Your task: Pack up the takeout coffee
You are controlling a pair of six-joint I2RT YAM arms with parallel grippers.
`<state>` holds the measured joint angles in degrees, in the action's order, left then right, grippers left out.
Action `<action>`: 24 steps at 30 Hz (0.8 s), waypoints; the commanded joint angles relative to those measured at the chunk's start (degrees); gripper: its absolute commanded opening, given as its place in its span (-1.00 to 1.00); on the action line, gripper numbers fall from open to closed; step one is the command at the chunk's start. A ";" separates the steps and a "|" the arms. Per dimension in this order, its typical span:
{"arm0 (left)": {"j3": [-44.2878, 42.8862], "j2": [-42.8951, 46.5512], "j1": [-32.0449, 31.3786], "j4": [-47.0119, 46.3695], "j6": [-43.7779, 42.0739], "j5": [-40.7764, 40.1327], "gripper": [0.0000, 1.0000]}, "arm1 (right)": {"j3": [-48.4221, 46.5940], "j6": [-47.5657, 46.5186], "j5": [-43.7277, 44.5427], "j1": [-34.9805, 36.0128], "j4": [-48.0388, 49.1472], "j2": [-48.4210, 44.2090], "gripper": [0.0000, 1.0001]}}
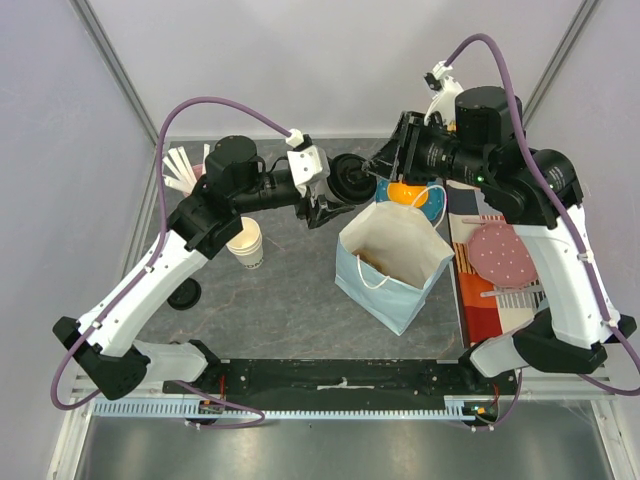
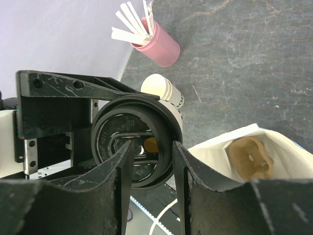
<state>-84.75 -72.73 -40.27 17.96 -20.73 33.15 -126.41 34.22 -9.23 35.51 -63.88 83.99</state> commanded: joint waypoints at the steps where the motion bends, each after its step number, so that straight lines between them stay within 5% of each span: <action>1: 0.29 1.71 -0.25 -1.78 -2.03 1.31 -0.04 | 1.95 -1.70 -0.35 0.26 0.33 -1.80 -0.12; 6: 0.46 1.72 -0.33 -2.22 -1.94 1.40 -0.04 | 2.05 -1.61 -1.05 0.18 0.16 -1.37 -0.42; 24: -0.77 0.22 -1.13 -2.05 -3.00 2.01 -0.04 | 0.37 -2.58 -1.75 0.26 -0.55 1.09 -0.63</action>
<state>-84.53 -72.71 -40.38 18.28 -21.58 33.06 -124.51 31.81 -9.80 35.44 -64.55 84.44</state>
